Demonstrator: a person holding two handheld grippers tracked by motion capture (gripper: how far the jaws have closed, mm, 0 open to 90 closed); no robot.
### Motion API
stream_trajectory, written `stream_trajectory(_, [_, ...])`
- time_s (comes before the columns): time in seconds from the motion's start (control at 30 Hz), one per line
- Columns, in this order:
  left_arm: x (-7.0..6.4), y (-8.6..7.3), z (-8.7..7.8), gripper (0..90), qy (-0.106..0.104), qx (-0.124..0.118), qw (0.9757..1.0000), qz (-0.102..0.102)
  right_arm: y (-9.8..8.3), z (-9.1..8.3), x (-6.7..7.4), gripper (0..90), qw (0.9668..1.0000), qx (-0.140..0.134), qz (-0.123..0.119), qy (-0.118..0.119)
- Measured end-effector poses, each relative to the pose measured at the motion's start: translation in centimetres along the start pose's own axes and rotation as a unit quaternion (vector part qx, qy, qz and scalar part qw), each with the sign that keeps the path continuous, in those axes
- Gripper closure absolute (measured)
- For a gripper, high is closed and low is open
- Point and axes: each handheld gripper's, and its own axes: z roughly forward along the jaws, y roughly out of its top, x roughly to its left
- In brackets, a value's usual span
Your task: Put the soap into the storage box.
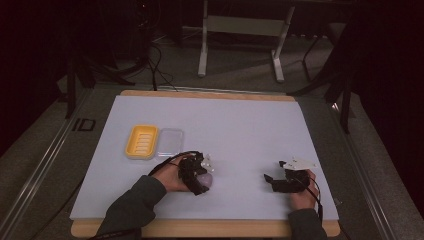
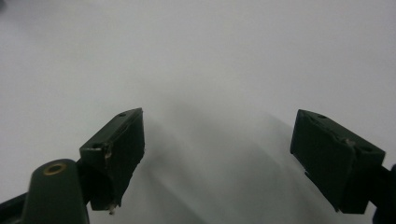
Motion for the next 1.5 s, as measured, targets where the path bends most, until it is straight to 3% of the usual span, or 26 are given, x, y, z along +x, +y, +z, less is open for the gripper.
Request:
stream_trajectory(0.2, [0.4, -0.3, -0.5, 27.4, -0.019, 0.016, 0.9997, -0.002, 0.0, 0.0, 0.0, 17.4, 1.0, 0.001, 0.0, 0.0])
stream_trajectory(0.4, [0.7, -0.4, -0.5, 30.1, -0.019, 0.019, 0.9996, -0.004, 0.0, 0.0, 0.0, 17.4, 1.0, 0.002, -0.002, 0.0])
stream_trajectory(0.53, [1.1, -0.2, -0.4, 31.3, -0.016, 0.021, 0.9996, -0.013, 0.0, 0.0, 0.0, 17.4, 1.0, 0.002, -0.002, 0.0])
stream_trajectory(0.67, [1.6, -0.1, -0.5, 34.2, -0.03, 0.032, 0.9987, -0.026, 0.0, 0.1, 0.0, 17.4, 1.0, 0.002, -0.003, 0.0])
stream_trajectory(0.77, [2.0, 0.0, -0.7, 35.5, -0.045, 0.05, 0.9973, -0.03, 0.0, 0.1, 0.1, 17.4, 1.0, 0.004, -0.003, -0.001])
stream_trajectory(1.03, [2.4, 0.6, -0.9, 40.7, -0.057, 0.088, 0.9941, -0.026, 0.0, 0.1, 0.1, 17.4, 1.0, 0.005, -0.004, -0.001])
stream_trajectory(1.2, [2.1, 1.2, -0.7, 40.8, -0.05, 0.116, 0.9919, -0.007, 0.0, 0.1, 0.1, 17.4, 1.0, 0.005, -0.004, -0.001])
stream_trajectory(1.5, [1.7, 2.5, -0.2, 44.6, -0.031, 0.168, 0.9851, 0.018, 0.0, 0.1, 0.1, 17.4, 1.0, 0.005, -0.003, -0.001])
